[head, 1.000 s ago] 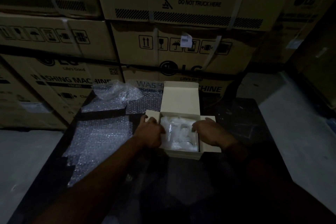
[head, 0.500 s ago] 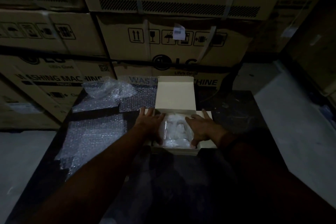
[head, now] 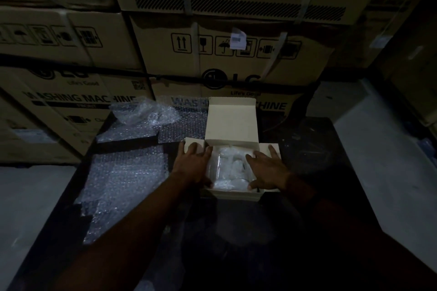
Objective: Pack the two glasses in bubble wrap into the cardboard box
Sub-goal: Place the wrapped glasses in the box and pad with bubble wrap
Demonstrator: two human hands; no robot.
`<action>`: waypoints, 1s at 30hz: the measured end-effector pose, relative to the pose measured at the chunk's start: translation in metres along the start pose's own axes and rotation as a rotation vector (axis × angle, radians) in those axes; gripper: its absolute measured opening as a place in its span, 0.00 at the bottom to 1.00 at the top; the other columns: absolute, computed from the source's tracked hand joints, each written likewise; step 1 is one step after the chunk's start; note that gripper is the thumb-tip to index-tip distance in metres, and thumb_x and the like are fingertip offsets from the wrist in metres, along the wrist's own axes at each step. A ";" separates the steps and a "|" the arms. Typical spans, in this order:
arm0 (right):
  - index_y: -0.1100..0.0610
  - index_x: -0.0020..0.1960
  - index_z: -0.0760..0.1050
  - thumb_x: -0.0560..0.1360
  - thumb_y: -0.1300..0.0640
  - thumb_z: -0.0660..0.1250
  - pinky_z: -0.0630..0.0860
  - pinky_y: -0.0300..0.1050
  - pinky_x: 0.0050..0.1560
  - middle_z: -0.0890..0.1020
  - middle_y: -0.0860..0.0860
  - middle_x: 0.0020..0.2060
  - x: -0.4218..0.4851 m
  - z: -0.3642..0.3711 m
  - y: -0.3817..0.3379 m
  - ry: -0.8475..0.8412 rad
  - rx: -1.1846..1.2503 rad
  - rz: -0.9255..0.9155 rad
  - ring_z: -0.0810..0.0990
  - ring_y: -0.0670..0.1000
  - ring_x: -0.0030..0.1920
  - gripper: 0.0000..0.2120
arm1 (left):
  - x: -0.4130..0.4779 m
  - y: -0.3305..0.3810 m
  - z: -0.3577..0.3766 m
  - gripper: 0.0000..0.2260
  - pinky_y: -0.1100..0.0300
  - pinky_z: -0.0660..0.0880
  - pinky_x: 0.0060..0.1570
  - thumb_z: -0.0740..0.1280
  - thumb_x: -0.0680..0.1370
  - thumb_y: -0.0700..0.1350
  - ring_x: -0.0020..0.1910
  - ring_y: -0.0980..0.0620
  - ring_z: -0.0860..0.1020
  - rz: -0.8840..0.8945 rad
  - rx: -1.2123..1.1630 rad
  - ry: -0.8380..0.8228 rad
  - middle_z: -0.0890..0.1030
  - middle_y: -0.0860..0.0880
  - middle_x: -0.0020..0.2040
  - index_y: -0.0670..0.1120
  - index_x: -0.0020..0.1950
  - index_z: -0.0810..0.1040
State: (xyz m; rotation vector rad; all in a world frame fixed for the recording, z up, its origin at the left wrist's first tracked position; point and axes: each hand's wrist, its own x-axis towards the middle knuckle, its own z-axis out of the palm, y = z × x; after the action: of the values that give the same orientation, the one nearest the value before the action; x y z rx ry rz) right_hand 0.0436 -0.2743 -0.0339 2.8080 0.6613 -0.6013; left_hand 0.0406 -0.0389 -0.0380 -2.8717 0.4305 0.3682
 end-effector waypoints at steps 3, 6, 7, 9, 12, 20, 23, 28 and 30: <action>0.60 0.77 0.47 0.70 0.38 0.69 0.38 0.64 0.73 0.59 0.57 0.76 0.003 -0.001 -0.004 -0.013 0.000 0.018 0.49 0.52 0.77 0.49 | 0.001 0.002 0.001 0.53 0.36 0.40 0.70 0.67 0.66 0.70 0.75 0.41 0.54 -0.001 -0.002 0.000 0.62 0.44 0.75 0.47 0.78 0.44; 0.62 0.77 0.47 0.70 0.38 0.68 0.40 0.65 0.73 0.63 0.55 0.74 0.003 0.003 -0.009 0.021 -0.040 0.025 0.51 0.54 0.77 0.49 | -0.001 0.005 0.006 0.52 0.35 0.41 0.71 0.68 0.65 0.69 0.74 0.40 0.54 -0.018 -0.021 0.023 0.62 0.43 0.75 0.47 0.78 0.45; 0.62 0.77 0.48 0.70 0.39 0.68 0.41 0.66 0.73 0.64 0.55 0.74 0.002 0.004 -0.010 0.035 -0.056 0.023 0.52 0.54 0.77 0.48 | -0.002 0.006 0.007 0.52 0.35 0.41 0.71 0.69 0.66 0.68 0.75 0.40 0.54 -0.024 -0.033 0.030 0.61 0.44 0.75 0.47 0.78 0.45; 0.62 0.77 0.48 0.71 0.39 0.67 0.42 0.66 0.73 0.64 0.55 0.74 0.001 0.007 -0.011 0.059 -0.066 0.030 0.52 0.54 0.77 0.47 | -0.003 0.008 0.010 0.51 0.36 0.42 0.71 0.69 0.67 0.67 0.75 0.41 0.52 -0.033 -0.057 0.037 0.59 0.44 0.76 0.47 0.78 0.43; 0.60 0.77 0.48 0.72 0.39 0.66 0.40 0.64 0.74 0.61 0.55 0.75 -0.005 0.008 -0.013 0.081 -0.023 0.049 0.51 0.53 0.77 0.46 | -0.008 0.008 0.014 0.50 0.38 0.42 0.71 0.68 0.69 0.66 0.77 0.43 0.49 -0.041 -0.102 0.052 0.57 0.45 0.78 0.48 0.78 0.42; 0.49 0.74 0.60 0.75 0.38 0.60 0.50 0.56 0.73 0.57 0.52 0.76 -0.042 0.030 -0.021 0.382 0.302 0.284 0.51 0.54 0.77 0.31 | -0.038 -0.002 0.045 0.32 0.39 0.55 0.69 0.61 0.72 0.63 0.74 0.40 0.60 -0.140 -0.261 0.360 0.63 0.46 0.76 0.48 0.71 0.69; 0.48 0.73 0.64 0.76 0.45 0.62 0.54 0.53 0.74 0.56 0.54 0.76 -0.044 0.043 -0.028 0.375 0.450 0.357 0.51 0.55 0.77 0.26 | -0.036 -0.001 0.049 0.29 0.48 0.57 0.73 0.62 0.76 0.60 0.75 0.40 0.58 -0.138 -0.374 0.228 0.53 0.46 0.79 0.48 0.73 0.65; 0.56 0.73 0.64 0.75 0.62 0.63 0.49 0.40 0.73 0.57 0.58 0.76 -0.040 0.045 -0.033 0.370 0.767 0.344 0.52 0.55 0.77 0.27 | -0.032 -0.002 0.047 0.28 0.59 0.62 0.70 0.68 0.75 0.50 0.75 0.45 0.60 -0.132 -0.633 0.170 0.50 0.44 0.79 0.42 0.73 0.66; 0.58 0.74 0.62 0.76 0.65 0.60 0.49 0.40 0.73 0.57 0.58 0.76 -0.040 0.044 -0.035 0.381 0.800 0.332 0.53 0.54 0.77 0.26 | -0.032 0.001 0.047 0.27 0.58 0.65 0.67 0.68 0.75 0.49 0.72 0.44 0.65 -0.134 -0.639 0.180 0.53 0.44 0.78 0.40 0.71 0.68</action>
State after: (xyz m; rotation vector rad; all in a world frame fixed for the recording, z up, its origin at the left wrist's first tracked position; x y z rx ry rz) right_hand -0.0201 -0.2705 -0.0594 3.7121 -0.0509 -0.3008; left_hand 0.0006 -0.0197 -0.0736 -3.5508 0.1597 0.2580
